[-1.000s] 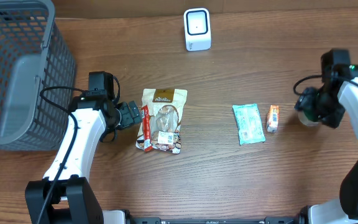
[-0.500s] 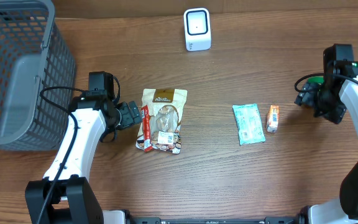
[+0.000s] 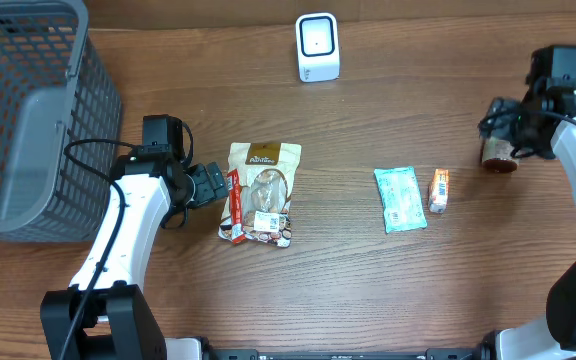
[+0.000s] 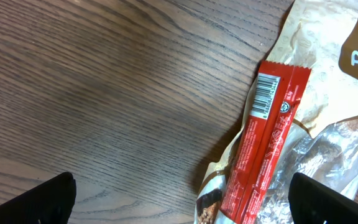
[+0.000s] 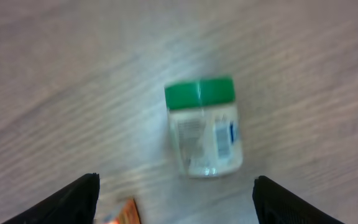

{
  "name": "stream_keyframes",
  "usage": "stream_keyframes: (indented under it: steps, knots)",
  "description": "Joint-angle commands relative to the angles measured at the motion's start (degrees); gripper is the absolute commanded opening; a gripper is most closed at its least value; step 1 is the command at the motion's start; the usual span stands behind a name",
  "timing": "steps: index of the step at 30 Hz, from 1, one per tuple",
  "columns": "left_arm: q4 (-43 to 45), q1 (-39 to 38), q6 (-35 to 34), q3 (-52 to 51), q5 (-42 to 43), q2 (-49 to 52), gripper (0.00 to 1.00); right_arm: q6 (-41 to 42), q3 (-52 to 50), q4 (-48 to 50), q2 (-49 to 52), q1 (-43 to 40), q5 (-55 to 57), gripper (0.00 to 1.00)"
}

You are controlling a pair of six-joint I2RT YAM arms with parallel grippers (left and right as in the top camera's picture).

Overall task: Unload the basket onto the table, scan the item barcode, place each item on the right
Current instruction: 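Lower the green jar upright onto the table and open the right gripper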

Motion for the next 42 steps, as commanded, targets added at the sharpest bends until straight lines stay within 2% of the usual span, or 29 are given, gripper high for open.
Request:
stream_keyframes:
  steps: [1, 7, 12, 25, 36, 42]
  knots:
    - [0.1, -0.2, -0.3, 0.8, -0.1, -0.2, 1.00, -2.3, 1.6, 1.0, 3.0, -0.2, 0.0, 0.82]
    - [0.1, -0.2, -0.3, 0.8, -0.1, -0.2, 1.00, -2.4, 1.6, 7.5, 7.9, -0.2, 6.0, 0.84]
    - [0.1, -0.2, -0.3, 0.8, -0.1, -0.2, 1.00, -3.3, 1.6, 12.3, 9.0, -0.2, 6.3, 0.84]
    - [0.1, -0.2, -0.3, 0.7, -0.1, -0.2, 1.00, -3.3, -1.6, 12.0, 9.2, -0.2, 6.3, 0.85]
    - [0.1, -0.2, -0.3, 0.8, -0.1, -0.2, 1.00, -2.8, -1.7, 2.0, 9.2, -0.2, 6.3, 0.85]
    - [0.1, -0.2, -0.3, 0.7, -0.1, -0.2, 1.00, -2.0, -1.8, 1.9, 9.2, -0.2, 6.1, 0.78]
